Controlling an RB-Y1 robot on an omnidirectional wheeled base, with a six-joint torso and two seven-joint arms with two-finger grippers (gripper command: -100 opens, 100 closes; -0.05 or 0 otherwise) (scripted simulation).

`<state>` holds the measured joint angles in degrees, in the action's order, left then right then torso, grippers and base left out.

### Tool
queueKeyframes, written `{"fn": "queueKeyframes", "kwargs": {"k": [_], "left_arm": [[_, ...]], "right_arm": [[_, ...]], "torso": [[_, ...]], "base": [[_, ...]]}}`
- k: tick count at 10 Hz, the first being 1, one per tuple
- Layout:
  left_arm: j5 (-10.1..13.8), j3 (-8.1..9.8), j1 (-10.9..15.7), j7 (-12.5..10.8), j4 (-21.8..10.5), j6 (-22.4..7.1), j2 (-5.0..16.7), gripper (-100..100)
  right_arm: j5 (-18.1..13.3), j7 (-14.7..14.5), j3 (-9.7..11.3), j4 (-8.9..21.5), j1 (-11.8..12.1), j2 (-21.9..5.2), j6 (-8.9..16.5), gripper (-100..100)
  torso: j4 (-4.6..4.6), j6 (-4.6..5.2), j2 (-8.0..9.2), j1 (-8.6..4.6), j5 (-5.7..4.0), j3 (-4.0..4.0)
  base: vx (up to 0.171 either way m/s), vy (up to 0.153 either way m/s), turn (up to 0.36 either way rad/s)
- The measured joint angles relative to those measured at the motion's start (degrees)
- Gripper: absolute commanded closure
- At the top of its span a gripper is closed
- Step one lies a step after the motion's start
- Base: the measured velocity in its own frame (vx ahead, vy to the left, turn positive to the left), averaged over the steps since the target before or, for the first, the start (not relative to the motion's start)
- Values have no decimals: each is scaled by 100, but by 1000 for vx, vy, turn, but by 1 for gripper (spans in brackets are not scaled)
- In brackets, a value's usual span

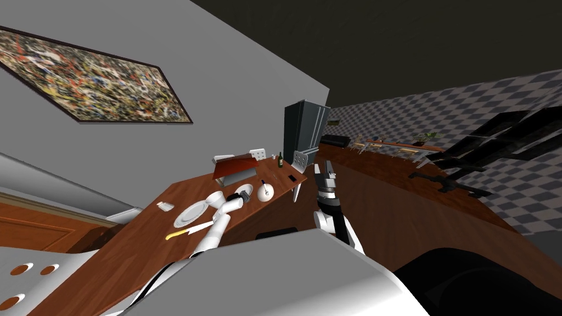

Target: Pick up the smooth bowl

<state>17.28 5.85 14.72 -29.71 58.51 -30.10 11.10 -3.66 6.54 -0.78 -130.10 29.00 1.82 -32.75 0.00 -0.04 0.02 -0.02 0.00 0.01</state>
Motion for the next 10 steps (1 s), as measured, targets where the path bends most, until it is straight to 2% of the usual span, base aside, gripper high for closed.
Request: {"fn": "queueKeyframes", "kwargs": {"k": [10], "left_arm": [[156,-63,968,278,-1505,584,-83,-100]], "right_arm": [[0,0,0,0,0,0,0,0]], "torso": [[0,-1,0,0,0,0]], "base": [[-9,5,43]]}}
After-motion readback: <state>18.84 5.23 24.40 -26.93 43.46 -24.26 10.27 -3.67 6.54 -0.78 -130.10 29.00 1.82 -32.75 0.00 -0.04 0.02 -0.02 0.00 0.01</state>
